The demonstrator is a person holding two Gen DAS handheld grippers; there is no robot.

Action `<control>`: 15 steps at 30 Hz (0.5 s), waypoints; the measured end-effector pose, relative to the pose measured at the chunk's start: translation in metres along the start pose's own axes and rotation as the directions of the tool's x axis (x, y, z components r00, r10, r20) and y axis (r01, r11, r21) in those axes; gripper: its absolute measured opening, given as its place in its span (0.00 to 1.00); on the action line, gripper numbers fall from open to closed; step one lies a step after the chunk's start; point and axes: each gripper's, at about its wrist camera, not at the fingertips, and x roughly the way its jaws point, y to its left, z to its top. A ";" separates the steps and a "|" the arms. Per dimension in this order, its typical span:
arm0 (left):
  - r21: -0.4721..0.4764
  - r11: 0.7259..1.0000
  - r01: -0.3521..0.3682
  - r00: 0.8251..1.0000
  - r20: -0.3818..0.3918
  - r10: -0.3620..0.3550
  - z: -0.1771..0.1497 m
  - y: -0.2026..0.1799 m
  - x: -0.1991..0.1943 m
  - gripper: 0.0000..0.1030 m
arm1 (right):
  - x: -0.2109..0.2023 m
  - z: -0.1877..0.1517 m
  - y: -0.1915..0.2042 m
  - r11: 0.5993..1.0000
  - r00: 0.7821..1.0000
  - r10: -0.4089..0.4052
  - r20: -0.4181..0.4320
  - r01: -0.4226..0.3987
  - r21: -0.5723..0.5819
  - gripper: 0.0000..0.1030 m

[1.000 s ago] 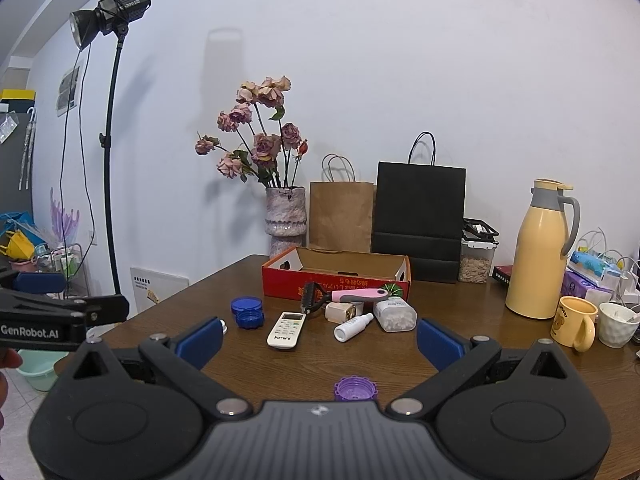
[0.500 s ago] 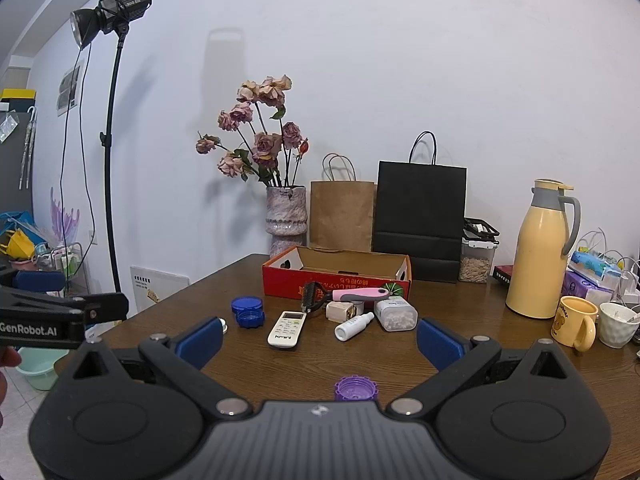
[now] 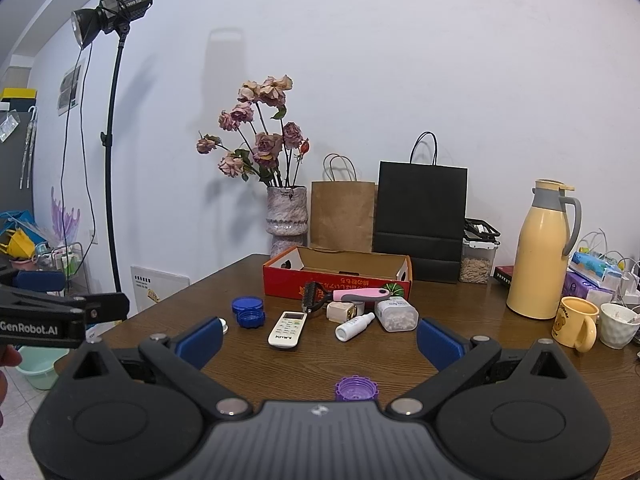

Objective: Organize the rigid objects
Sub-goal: 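Grasp the purple ribbed cap with the right gripper while the left tool approaches the white cap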

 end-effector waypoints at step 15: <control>-0.030 1.000 -0.005 0.999 -0.048 0.003 -0.009 0.007 0.035 1.00 | 0.036 -0.012 -0.003 1.000 0.999 0.005 -0.035 -0.005 0.001 1.00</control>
